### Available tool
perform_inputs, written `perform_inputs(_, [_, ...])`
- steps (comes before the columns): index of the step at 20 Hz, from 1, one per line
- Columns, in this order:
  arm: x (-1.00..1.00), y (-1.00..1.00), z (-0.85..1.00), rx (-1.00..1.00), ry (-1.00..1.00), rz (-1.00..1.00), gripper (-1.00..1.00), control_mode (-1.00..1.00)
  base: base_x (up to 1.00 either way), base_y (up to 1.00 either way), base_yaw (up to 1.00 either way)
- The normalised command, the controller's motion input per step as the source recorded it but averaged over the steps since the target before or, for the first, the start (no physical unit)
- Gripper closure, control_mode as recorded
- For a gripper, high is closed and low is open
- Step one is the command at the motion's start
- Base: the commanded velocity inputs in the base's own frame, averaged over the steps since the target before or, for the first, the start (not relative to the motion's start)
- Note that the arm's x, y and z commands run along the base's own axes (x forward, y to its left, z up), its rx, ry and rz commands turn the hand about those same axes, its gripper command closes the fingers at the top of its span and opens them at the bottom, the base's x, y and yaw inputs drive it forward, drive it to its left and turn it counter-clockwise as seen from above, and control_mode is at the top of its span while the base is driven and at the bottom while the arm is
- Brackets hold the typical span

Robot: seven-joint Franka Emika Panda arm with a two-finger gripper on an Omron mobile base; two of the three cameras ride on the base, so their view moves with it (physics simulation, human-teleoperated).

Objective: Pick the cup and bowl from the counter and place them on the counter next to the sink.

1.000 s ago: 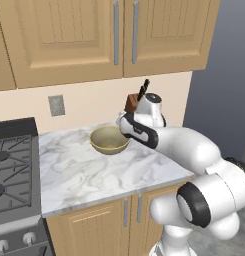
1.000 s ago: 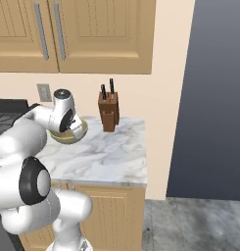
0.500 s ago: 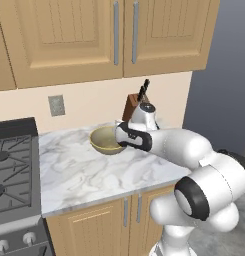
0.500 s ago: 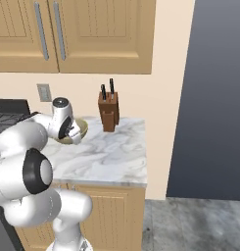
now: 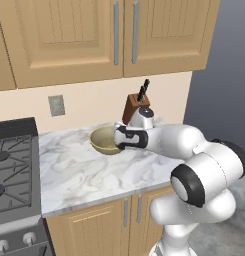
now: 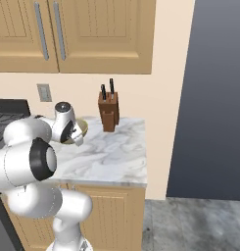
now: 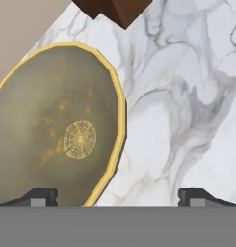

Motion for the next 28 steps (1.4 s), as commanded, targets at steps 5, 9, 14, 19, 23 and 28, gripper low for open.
perform_inputs(5, [0.07,0.01,-0.02,0.0,0.0,0.0,-1.0,-1.0,0.0,0.0,0.0])
perform_inputs(9, [0.03,0.02,-0.16,0.0,0.0,0.0,-1.0,-1.0,0.0,0.0,0.0])
perform_inputs(14, [0.16,0.0,-0.25,0.0,0.0,0.0,-1.0,-1.0,0.0,0.0,0.0])
perform_inputs(19, [0.21,0.01,-0.21,0.0,0.0,0.0,-1.0,-1.0,0.0,0.0,0.0])
perform_inputs(23, [0.19,0.03,-0.03,0.0,0.0,-0.01,-1.0,-1.0,0.0,0.0,0.0])
perform_inputs(28, [0.22,0.03,-0.06,0.0,0.01,-0.01,-1.0,-1.0,0.0,0.0,0.0])
